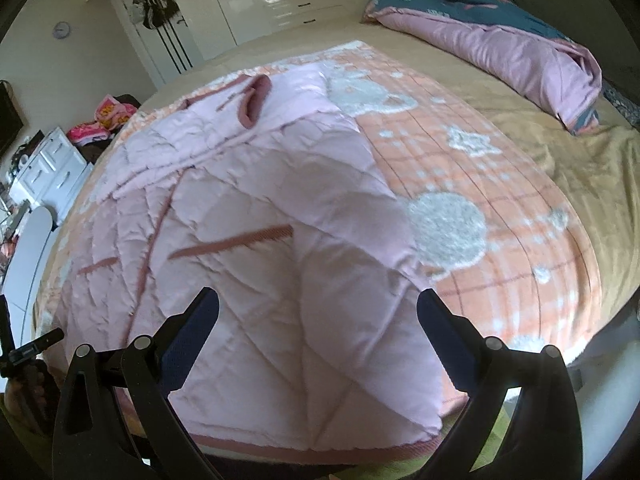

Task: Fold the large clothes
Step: 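Move both tools down to the ribbed hem of the jacket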

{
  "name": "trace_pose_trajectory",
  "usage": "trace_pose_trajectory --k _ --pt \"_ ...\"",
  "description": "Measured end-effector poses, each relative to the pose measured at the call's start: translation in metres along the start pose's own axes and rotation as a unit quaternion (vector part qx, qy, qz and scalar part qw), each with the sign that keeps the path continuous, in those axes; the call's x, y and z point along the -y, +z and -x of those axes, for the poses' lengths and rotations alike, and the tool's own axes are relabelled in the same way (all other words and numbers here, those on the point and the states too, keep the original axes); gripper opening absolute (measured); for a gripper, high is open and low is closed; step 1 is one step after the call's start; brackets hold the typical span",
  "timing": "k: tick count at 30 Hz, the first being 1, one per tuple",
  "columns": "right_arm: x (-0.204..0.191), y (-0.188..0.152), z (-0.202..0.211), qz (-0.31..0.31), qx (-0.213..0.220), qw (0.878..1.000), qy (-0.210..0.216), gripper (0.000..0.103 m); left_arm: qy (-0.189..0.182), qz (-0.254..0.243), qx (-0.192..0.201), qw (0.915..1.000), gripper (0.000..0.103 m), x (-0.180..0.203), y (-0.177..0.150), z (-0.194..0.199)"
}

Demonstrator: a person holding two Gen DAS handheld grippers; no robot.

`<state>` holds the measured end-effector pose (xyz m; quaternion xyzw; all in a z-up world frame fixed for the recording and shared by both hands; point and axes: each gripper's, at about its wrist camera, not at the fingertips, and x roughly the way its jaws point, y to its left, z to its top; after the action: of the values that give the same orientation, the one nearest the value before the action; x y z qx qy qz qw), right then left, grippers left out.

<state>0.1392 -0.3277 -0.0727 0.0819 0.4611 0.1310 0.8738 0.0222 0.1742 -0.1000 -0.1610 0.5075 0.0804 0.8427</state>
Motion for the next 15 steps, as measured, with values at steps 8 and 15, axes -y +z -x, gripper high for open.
trace_pose_trajectory --k 8,15 --pt "0.021 -0.022 -0.010 -0.009 -0.040 0.999 0.004 0.099 -0.003 0.002 -0.013 0.9999 0.094 -0.004 -0.008 -0.005" --pt "0.034 -0.049 -0.022 -0.025 -0.084 0.996 0.029 0.099 0.002 -0.003 -0.016 0.9999 0.094 -0.001 -0.010 -0.005"
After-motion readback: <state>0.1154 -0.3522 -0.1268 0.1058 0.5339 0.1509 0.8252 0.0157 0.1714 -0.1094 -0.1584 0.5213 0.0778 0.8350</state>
